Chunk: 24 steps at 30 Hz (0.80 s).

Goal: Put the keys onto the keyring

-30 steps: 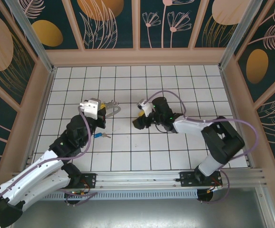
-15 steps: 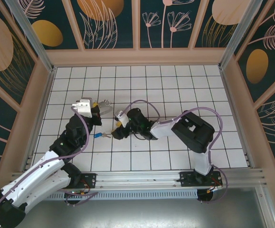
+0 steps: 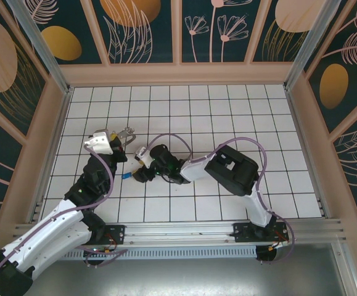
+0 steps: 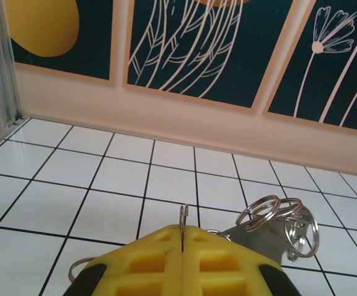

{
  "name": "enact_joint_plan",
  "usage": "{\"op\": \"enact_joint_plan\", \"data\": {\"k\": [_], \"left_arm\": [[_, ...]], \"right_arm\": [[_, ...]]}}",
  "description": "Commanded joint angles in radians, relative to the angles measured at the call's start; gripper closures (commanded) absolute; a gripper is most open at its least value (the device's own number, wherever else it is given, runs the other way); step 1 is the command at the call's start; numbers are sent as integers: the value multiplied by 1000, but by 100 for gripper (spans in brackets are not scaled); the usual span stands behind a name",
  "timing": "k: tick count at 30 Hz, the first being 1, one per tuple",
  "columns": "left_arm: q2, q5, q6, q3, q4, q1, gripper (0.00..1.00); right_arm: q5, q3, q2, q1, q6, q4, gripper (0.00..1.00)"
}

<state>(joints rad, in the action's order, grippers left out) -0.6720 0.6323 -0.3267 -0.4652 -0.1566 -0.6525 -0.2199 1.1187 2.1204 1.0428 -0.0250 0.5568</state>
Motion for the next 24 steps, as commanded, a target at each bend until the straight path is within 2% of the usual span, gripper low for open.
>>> {"op": "enact_joint_plan", "data": {"k": [1,12,15,20,24], "left_arm": [[11,28,-10,5,-63,6,100],[39,30,-7,13,-53,7,100],[47,34,-7,20,-53,6,100],[48,28,-3,20,-53,6,100],[35,19,8,9,-51,7,100]], "right_arm": [[34,57,31,18,-31,-8,37],[95,164,126,53,-76,-102,38],[125,181,142,54,-85,-129,43],[139,159,137,55,-89,-130,65],[139,93,96,50,-75,-122,71]]}}
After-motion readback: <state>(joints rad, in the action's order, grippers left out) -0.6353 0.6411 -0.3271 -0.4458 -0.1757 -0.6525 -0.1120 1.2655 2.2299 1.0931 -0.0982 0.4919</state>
